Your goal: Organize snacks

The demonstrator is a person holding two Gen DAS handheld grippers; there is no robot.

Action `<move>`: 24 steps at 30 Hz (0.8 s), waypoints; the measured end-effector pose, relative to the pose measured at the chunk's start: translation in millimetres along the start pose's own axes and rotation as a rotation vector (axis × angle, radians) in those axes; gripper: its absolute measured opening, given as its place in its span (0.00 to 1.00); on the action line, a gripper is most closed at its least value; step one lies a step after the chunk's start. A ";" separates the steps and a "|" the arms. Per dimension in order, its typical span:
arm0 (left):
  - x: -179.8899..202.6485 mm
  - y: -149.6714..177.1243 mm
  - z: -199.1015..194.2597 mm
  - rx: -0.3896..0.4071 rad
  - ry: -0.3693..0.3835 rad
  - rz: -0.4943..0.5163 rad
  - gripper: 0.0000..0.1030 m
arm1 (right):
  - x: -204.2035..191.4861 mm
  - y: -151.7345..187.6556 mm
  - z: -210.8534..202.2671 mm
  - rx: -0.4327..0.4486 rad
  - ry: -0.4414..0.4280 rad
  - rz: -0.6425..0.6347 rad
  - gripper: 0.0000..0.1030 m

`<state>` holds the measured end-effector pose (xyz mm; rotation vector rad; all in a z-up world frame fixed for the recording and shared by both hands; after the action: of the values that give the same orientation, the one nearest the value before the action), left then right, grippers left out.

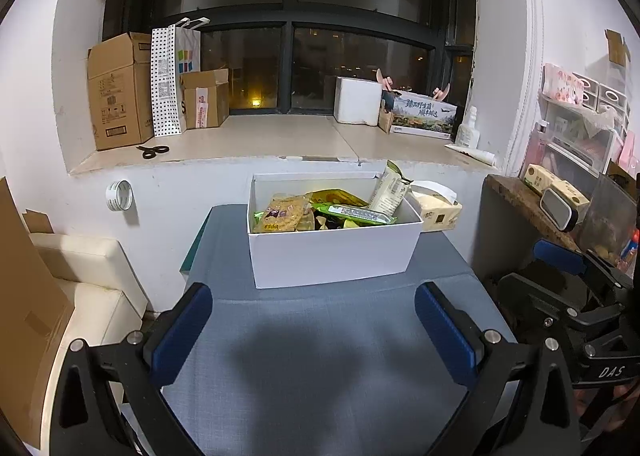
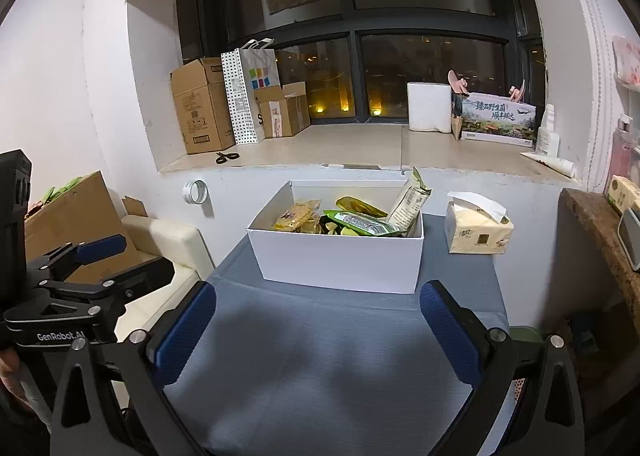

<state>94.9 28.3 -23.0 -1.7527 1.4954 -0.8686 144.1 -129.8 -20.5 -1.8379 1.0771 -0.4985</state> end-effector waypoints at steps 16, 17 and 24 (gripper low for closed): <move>0.2 1.8 2.8 -0.003 0.019 -0.005 1.00 | -0.2 1.1 1.1 -0.008 0.000 0.004 1.00; 0.5 2.2 2.7 -0.003 0.027 -0.008 1.00 | 0.0 1.0 1.2 -0.008 0.001 0.004 1.00; 0.4 3.6 3.3 -0.011 0.023 -0.010 1.00 | 0.1 2.0 2.2 -0.011 0.003 0.013 1.00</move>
<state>95.7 27.6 -27.8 -1.7651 1.5093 -0.8899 144.8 -129.2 -23.4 -1.8394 1.0949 -0.4884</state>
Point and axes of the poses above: each gripper's, at about its wrist camera, not at the fingertips, and z roughly the way its jaws point, x to its right, y to its underside, the point moved 6 cm from there along z, roughly the way its jaws point, and after that the axes turned 1 degree about z, right-handed, at the moved point
